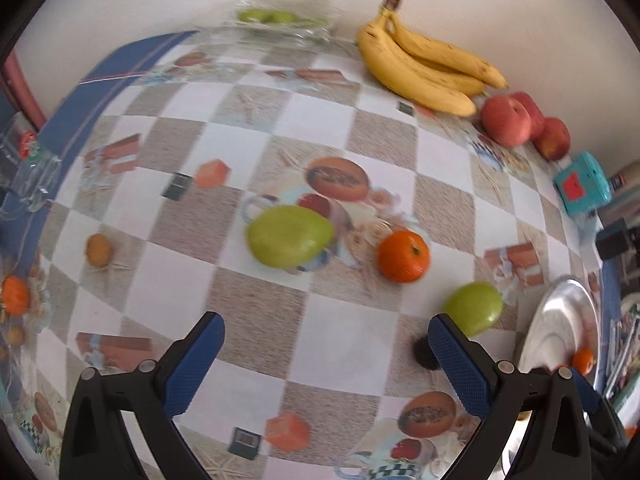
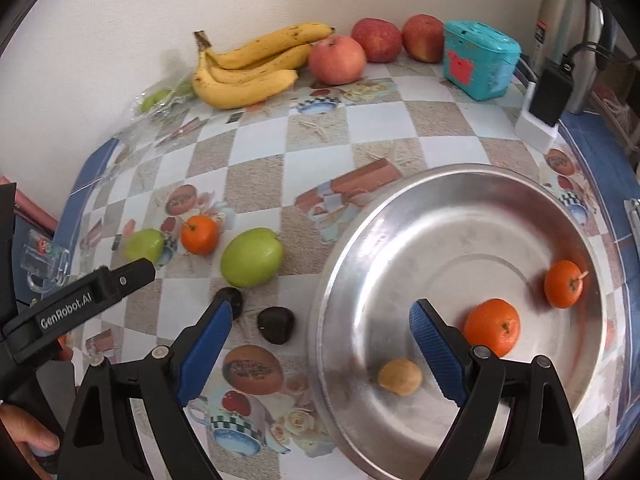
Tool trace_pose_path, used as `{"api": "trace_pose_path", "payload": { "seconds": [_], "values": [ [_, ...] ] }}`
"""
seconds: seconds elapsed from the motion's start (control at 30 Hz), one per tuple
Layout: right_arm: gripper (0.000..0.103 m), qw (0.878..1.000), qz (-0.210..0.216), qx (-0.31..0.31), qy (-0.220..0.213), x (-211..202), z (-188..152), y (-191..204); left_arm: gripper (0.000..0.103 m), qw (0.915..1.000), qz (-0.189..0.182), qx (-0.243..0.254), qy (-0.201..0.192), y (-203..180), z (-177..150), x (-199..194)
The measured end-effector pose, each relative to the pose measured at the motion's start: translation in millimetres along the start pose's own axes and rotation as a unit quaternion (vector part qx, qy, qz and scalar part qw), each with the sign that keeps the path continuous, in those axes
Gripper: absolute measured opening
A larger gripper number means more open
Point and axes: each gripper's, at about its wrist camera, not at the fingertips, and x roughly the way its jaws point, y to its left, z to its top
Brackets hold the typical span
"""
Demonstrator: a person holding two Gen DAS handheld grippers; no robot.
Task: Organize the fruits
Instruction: 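Withdraw both open grippers from the bowl toward the dark plums, then close the left gripper on a dark plum while the right grasps another dark plum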
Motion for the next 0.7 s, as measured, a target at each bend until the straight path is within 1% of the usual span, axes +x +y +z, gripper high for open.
{"api": "trace_pose_path", "payload": {
  "seconds": [0.13, 0.2, 0.27, 0.4, 0.6, 0.67, 0.7],
  "values": [
    [0.091, 1.000, -0.027, 0.015, -0.001, -4, 1, -14, 0.102, 0.9997, -0.017, 0.018, 0.009, -14, -5, 4],
    [0.091, 0.999, -0.030, 0.024, -0.004, -8, 2, -22, 0.101, 0.9992, -0.026, 0.028, 0.010, -23, -8, 5],
    [0.091, 0.999, -0.028, 0.033, -0.007, -11, 3, -28, 0.096, 0.9985, -0.035, 0.040, 0.013, -32, -10, 8],
    [0.091, 0.998, -0.030, 0.048, -0.011, -16, 5, -39, 0.089, 0.9970, -0.041, 0.062, 0.022, -46, -15, 15],
    [0.091, 0.998, -0.033, 0.052, -0.005, -16, 4, -45, 0.068, 0.9952, -0.051, 0.072, 0.041, -62, -20, 27],
    [0.091, 0.998, -0.032, 0.052, -0.005, -16, 4, -46, 0.053, 0.9948, -0.057, 0.070, 0.047, -64, -21, 30],
    [0.091, 0.998, -0.031, 0.051, -0.004, -16, 5, -46, 0.051, 0.9947, -0.058, 0.068, 0.050, -65, -21, 32]
  ]
}}
